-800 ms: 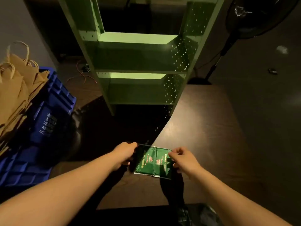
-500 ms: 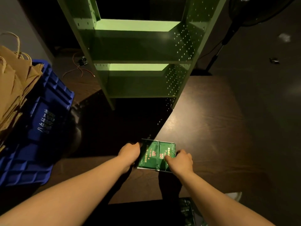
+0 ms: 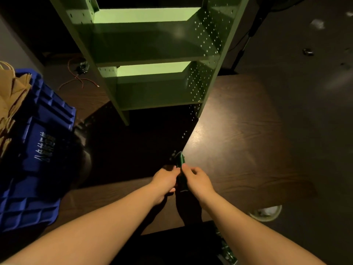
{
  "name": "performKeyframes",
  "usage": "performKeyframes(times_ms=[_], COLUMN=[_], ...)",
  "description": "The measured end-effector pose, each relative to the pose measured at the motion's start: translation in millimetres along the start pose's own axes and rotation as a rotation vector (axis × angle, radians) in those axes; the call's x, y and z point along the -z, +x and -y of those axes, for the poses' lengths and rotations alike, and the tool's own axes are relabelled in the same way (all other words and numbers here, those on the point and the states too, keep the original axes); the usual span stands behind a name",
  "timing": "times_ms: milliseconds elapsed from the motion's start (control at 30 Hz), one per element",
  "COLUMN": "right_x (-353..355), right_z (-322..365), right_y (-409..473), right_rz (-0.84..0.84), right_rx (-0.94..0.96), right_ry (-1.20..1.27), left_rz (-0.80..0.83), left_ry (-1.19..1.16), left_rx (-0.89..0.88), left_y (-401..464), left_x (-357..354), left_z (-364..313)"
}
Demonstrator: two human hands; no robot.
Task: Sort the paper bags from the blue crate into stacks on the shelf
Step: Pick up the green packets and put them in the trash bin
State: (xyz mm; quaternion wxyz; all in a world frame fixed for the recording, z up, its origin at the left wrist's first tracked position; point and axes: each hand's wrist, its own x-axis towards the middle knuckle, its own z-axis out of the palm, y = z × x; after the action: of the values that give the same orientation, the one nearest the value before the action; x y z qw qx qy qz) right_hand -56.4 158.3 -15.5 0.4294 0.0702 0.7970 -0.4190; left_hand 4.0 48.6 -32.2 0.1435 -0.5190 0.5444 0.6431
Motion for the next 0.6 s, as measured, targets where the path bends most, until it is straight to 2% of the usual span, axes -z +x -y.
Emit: performKeyframes(times_ms=[133, 300, 467, 600], right_x=[5, 17, 40, 70], right_z=[2, -5, -16, -33], right_y=[-14, -20, -37, -49], right_rz=[0.058, -0.046, -0.153, -0.194], right_rx=[0.055, 0.094, 0.047, 0.012], right_ry=[0.016, 0.044, 0.285, 0.547], left_rz=[0.021, 0.131, 0.202, 0.421], left_ry=[0.074, 0.178, 0.276, 0.366], left_rx=[-0.034, -0.120, -0.224, -0.205], left_y=[-5, -13, -24, -39], left_x=[-5, -11, -25, -51], left_z=[-3, -11, -19, -26])
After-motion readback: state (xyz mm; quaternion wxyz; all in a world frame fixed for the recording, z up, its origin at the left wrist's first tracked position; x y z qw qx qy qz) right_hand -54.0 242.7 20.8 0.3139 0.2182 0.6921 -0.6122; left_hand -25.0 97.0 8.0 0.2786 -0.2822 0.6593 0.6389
